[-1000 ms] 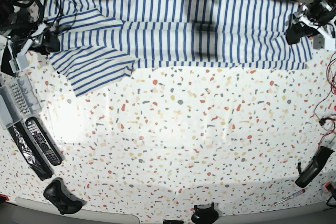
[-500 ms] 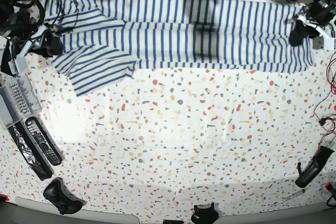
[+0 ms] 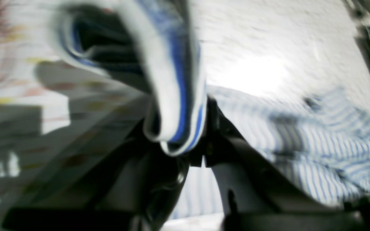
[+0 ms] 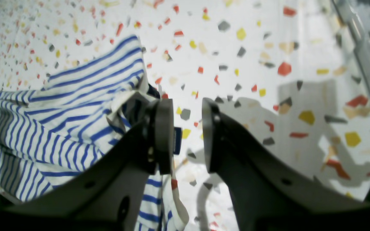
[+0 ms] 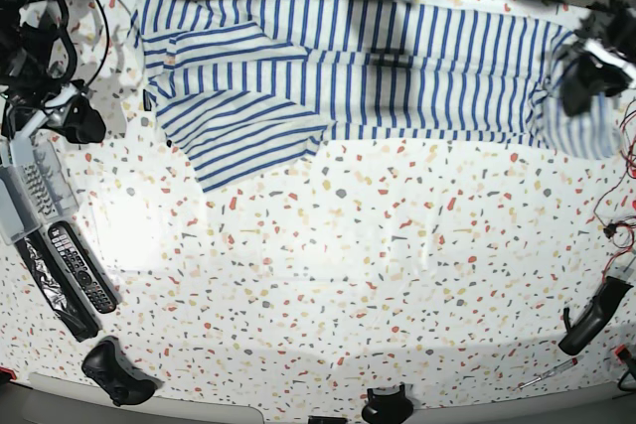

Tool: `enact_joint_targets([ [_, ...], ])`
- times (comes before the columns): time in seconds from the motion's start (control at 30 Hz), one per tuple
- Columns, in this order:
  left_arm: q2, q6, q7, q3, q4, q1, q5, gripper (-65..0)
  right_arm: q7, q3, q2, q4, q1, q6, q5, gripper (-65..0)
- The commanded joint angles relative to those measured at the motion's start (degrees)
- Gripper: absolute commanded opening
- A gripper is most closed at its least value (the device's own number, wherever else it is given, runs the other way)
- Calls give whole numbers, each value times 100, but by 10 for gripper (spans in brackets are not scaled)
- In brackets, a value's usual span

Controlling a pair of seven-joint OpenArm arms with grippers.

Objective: Layout the t-shirt on the table in an organized manner, then fold the t-shirt properly
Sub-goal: 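Grasp the folded strip end with the left gripper and fold it toward the middle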

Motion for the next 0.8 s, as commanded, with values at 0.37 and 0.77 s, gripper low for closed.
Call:
enact_joint_targets([
  [0.37,520,916,-686,2859,400,13,1029,-650,22,55,131,90,46,34,122,-500],
  [0.77,522,1115,-660,4041,402,-227,866,-366,22,55,129,90,48,34,122,-500],
])
